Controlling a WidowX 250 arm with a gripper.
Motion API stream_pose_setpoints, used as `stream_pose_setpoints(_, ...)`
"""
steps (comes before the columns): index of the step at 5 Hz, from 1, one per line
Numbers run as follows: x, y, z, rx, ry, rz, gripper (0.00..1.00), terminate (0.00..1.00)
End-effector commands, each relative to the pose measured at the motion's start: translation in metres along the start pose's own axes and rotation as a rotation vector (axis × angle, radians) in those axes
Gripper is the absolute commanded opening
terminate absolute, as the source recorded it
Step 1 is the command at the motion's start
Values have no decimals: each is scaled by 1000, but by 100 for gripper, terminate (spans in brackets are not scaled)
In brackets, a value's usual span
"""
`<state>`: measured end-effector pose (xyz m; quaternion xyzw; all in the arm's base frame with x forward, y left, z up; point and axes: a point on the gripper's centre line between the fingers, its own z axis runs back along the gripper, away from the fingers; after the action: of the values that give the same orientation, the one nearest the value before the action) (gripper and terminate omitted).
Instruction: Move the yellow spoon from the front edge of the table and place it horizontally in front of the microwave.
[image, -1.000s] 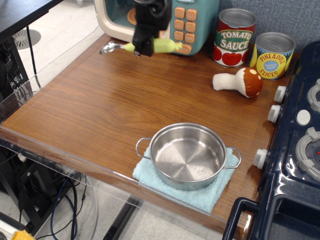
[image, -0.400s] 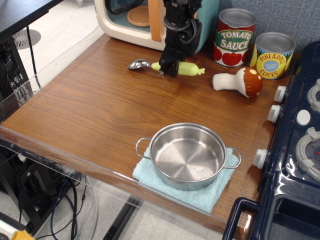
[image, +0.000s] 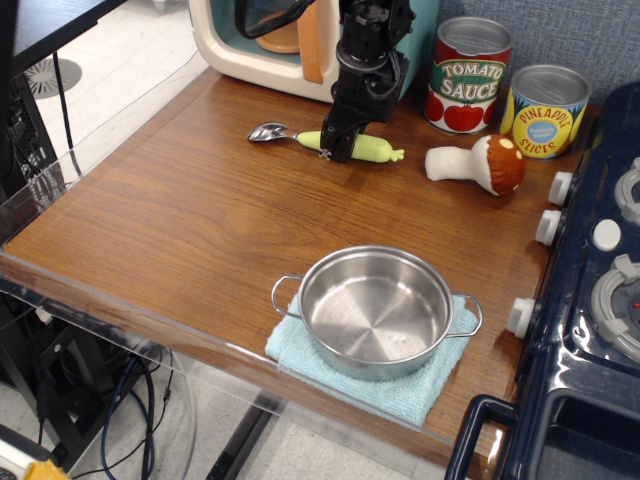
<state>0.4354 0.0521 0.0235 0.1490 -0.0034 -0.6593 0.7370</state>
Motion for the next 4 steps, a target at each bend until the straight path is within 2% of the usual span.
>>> stream_pose_setpoints(1,-18,-17,29,38,27,77,100,0)
stream_pose_setpoints(2,-22,-15,39,58,20,102,100,0)
stream_pose_setpoints(3,-29,-16,60,95,6,131,100,0)
stream_pose_setpoints(4,-36,-16,84,159,-11,176,100,0)
